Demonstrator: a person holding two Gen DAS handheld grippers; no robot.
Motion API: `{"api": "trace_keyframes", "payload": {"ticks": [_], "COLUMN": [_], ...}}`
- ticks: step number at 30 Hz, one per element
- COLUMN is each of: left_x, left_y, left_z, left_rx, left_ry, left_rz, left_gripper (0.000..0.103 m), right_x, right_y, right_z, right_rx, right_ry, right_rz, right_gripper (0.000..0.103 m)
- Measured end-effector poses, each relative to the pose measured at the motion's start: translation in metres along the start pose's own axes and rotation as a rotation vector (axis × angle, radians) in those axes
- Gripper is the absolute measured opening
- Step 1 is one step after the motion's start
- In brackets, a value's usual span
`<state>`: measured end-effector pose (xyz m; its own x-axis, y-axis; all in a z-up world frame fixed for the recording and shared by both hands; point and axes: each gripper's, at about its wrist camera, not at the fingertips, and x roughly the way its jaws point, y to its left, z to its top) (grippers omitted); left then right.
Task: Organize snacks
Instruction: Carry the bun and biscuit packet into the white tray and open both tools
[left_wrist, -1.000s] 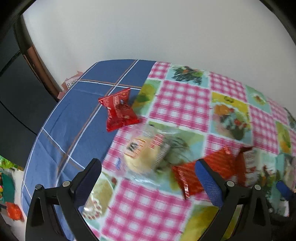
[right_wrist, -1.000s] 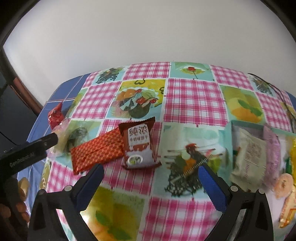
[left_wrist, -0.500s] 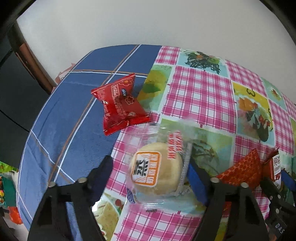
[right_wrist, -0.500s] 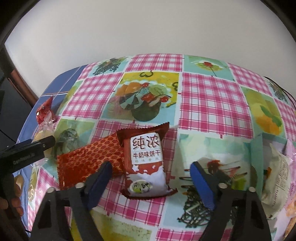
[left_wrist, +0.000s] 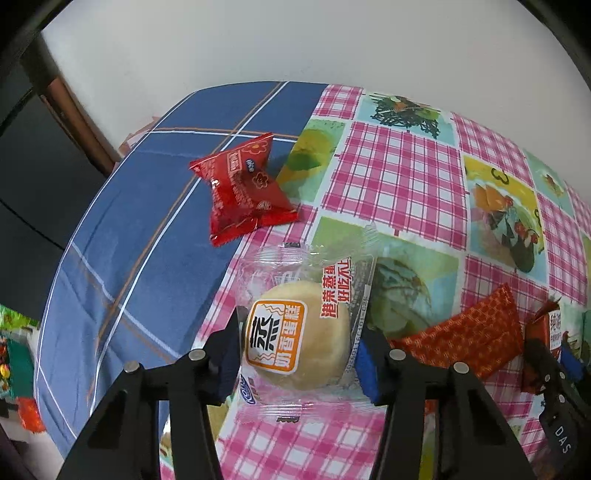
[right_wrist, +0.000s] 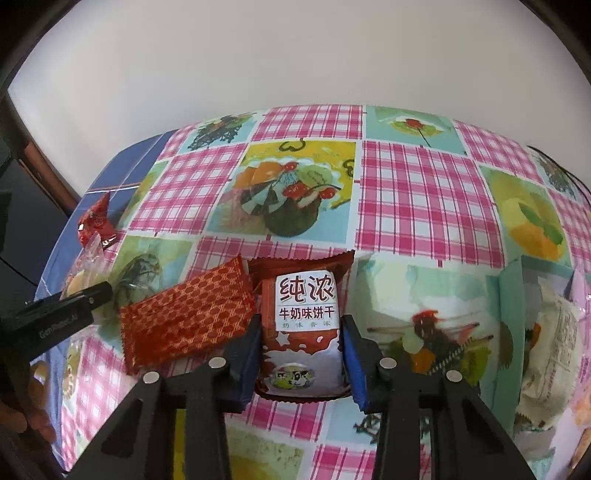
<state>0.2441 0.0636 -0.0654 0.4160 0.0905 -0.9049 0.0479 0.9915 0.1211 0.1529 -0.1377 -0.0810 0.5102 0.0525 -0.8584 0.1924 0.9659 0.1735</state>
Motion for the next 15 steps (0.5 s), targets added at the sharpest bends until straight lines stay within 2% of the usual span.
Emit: {"api": "trace_keyframes", "payload": {"ticks": [7, 15], "left_x": [-0.027, -0.075], "left_y": [-0.007, -0.029], "left_z": [-0.022, -0.041], "left_rx": [-0.048, -0.066], "left_ry": [-0.012, -0.044], "left_rz": [-0.022, -0.069], "left_gripper": [0.054, 0.054], "right_x": [-0.027, -0.069], "right_y": [-0.003, -0.015], "right_z": [-0.007, -0.019], "right_rx": [0.019, 0.052], "right_ry": [-0.002, -0.019], "right_rz": [0.003, 0.003], "right_gripper": [0.042, 0.042]}}
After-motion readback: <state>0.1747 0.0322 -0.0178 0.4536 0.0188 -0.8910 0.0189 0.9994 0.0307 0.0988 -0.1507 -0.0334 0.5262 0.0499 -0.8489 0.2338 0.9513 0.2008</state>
